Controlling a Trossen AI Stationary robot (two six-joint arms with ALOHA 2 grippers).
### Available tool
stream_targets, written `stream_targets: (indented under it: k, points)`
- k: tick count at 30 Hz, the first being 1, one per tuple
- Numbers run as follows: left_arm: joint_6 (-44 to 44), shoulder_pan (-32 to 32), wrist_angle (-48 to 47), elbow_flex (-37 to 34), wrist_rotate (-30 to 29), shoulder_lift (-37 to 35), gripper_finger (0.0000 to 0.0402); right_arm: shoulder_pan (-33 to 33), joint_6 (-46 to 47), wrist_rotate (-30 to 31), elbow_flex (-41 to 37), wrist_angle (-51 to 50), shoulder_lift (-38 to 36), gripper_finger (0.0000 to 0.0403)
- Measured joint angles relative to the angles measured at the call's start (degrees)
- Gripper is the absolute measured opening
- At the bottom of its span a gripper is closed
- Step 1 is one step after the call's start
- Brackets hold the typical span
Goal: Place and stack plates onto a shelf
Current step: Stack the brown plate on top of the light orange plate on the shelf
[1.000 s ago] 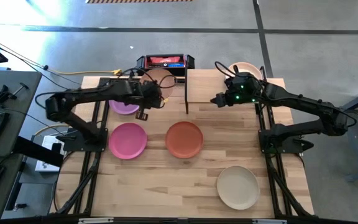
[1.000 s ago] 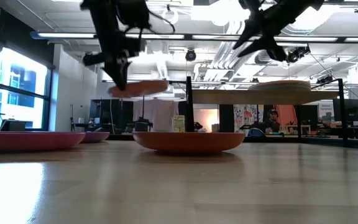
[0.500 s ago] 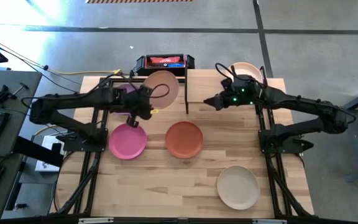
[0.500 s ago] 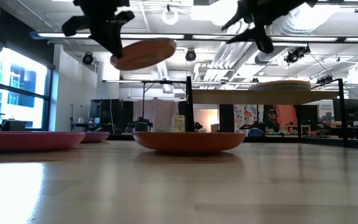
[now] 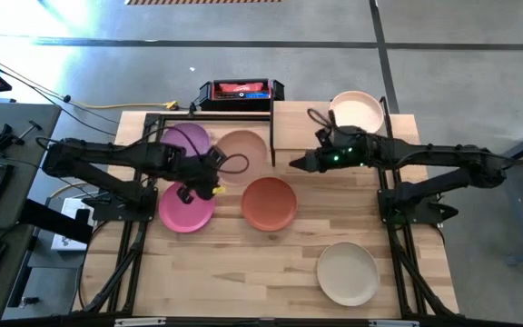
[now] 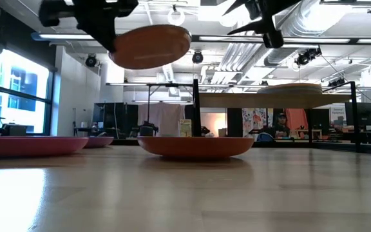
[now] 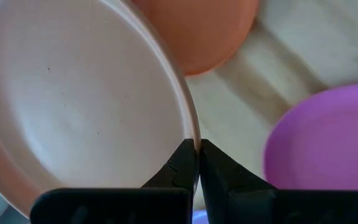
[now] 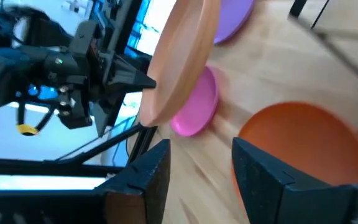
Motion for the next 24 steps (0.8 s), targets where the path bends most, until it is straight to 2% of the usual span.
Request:
stream_targets:
  k: [6, 9, 13, 24]
  points:
    - [-4.4, -4.6, -1.8, 0.0, 2.0, 0.0, 0.0001, 4.1, 3.3, 1.2, 0.0, 5.9, 5.1, 0.0138]
    - [-7.2, -6.6, -3.2, 0.0, 4.4, 0.2, 0.0001, 5.2, 4.7, 1.2, 0.0, 9.2, 7.6, 0.0138]
    - [-9.6, -9.0, -5.1, 0.0, 4.7, 0.5, 0.0001, 5.9, 7.0, 1.2, 0.0, 11.1, 10.1, 0.0138]
    - [-8.0, -15.0, -10.8, 0.0, 3.6, 7.0, 0.0001, 5.9, 13.4, 0.7, 0.0, 12.3, 14.9, 0.0138]
